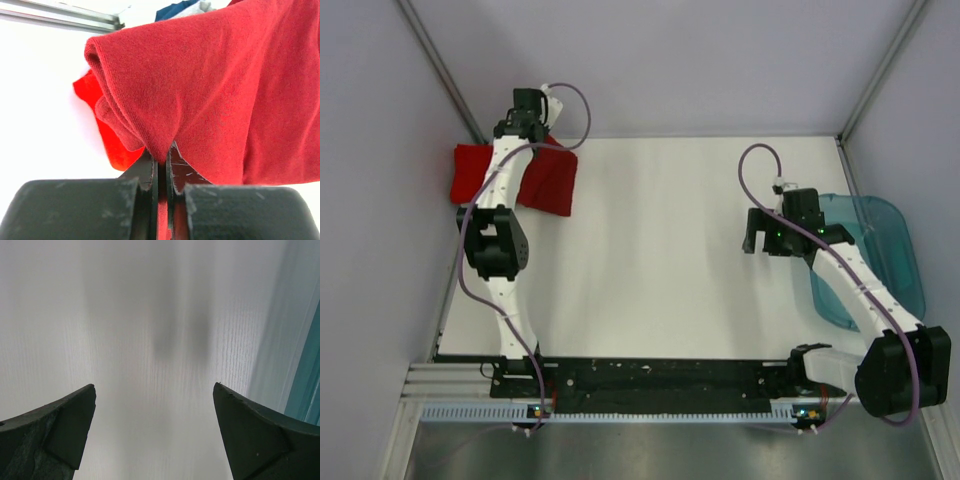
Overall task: Fold and stack the t-shirts
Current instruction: Put the neatly folded tshirt into the corner of the board with the left arm
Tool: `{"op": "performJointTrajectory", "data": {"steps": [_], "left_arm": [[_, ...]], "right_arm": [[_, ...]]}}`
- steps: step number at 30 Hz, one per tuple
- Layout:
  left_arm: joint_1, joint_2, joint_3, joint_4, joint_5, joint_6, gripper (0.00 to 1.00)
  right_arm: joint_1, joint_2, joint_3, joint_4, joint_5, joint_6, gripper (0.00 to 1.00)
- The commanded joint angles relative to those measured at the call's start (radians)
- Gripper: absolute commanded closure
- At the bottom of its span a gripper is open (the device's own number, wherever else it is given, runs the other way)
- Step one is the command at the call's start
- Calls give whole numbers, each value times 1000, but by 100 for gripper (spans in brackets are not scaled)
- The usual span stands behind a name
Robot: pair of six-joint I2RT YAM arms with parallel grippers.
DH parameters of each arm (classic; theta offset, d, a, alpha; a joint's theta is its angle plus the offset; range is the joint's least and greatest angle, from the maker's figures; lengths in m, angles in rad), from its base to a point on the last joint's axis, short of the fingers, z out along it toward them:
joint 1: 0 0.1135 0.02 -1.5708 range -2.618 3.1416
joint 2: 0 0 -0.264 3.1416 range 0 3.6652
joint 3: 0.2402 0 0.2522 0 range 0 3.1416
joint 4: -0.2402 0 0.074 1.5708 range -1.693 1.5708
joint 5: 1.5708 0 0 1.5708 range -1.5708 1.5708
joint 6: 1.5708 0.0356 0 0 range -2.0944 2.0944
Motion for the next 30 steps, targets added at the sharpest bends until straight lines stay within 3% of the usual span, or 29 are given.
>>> {"op": "performJointTrajectory", "data": {"steps": [1, 24, 30], "left_arm": [[16, -46, 56, 99, -99, 90, 100], [102, -149, 113, 191, -82, 133, 100], [145, -114, 107, 216, -84, 130, 100]], "right_arm": [[-10, -30, -11, 0, 19, -20, 1], [-8, -12, -3, -6, 53, -45, 1], [-10, -10, -5, -8, 54, -50, 1]]}}
